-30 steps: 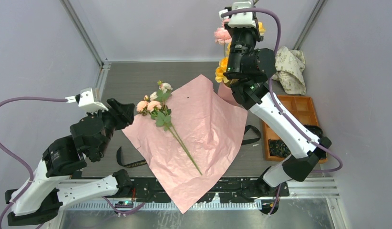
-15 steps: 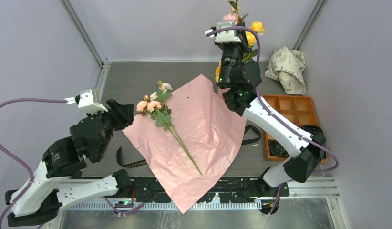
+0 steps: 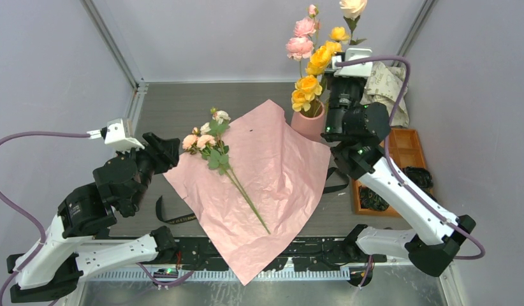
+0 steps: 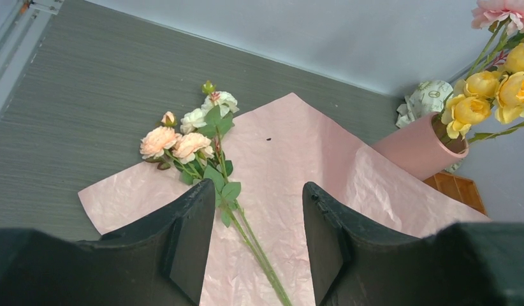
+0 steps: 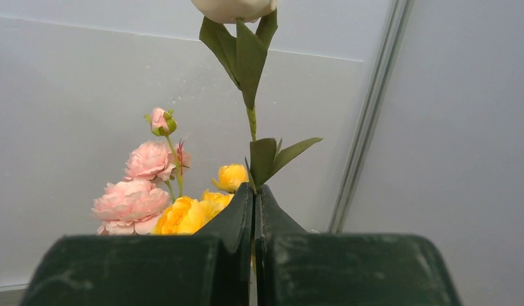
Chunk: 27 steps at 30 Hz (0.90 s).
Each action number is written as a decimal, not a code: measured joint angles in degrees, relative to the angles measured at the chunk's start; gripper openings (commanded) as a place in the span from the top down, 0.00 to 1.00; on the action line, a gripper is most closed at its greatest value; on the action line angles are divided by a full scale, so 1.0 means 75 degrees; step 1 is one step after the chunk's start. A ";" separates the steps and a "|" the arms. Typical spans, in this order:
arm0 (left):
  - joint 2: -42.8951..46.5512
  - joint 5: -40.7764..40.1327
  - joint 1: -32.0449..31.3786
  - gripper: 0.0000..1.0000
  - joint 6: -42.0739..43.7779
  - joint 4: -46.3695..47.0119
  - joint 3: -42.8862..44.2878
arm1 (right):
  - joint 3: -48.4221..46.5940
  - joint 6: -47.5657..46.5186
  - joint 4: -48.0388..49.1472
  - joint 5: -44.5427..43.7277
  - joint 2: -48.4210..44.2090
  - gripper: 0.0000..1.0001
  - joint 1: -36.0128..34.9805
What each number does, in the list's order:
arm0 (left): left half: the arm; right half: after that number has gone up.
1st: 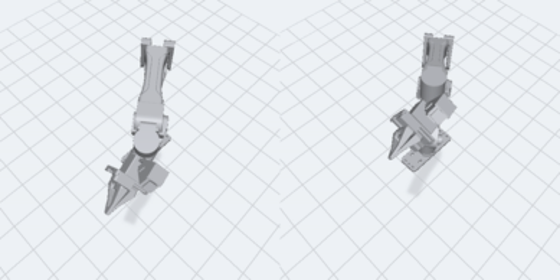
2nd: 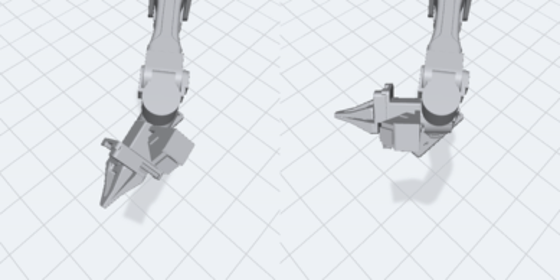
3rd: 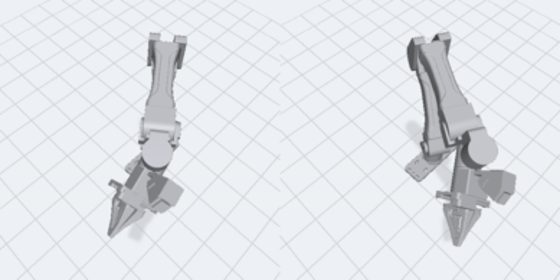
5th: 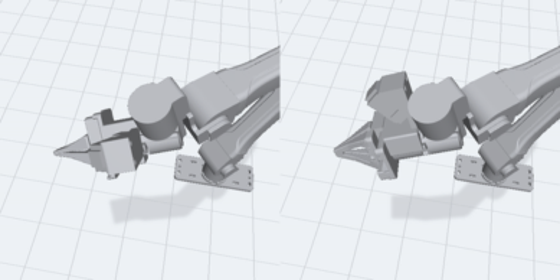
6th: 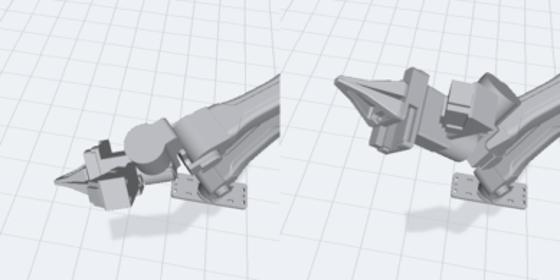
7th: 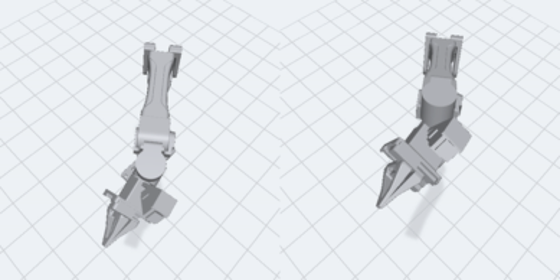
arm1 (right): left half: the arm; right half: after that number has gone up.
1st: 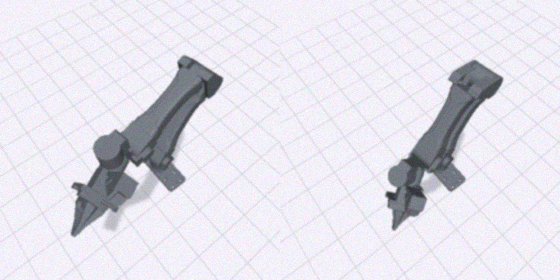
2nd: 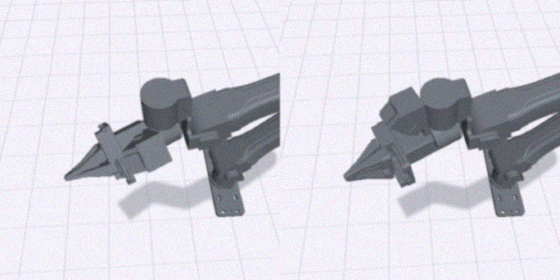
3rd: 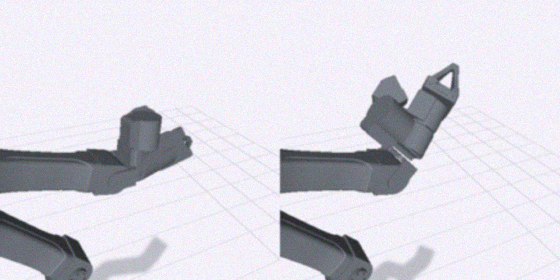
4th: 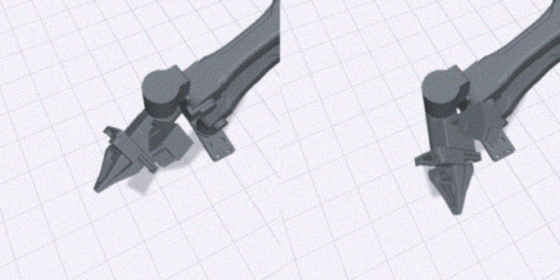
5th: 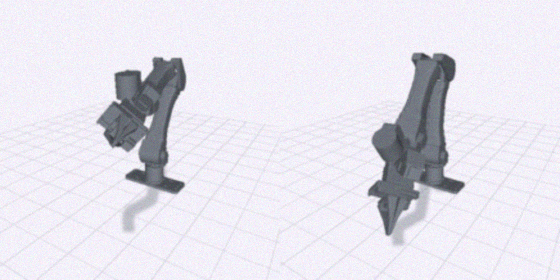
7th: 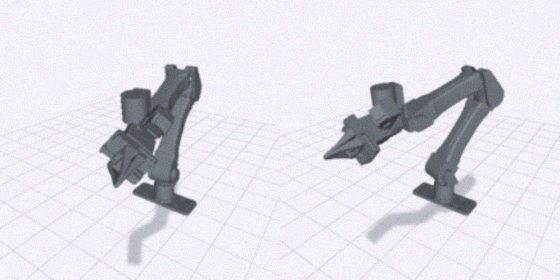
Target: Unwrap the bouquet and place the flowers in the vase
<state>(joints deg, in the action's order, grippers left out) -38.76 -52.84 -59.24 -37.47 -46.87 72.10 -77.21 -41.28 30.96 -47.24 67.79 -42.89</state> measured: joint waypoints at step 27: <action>0.0108 0.0047 0.0000 0.46 -0.0003 0.0044 -0.0102 | 0.0848 0.2605 -0.1507 0.0597 -0.0038 0.99 0.0000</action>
<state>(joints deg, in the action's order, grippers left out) -37.95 -52.49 -59.24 -37.50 -46.54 71.33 -70.85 -21.74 19.66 -42.76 67.51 -42.89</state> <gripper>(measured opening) 0.537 0.044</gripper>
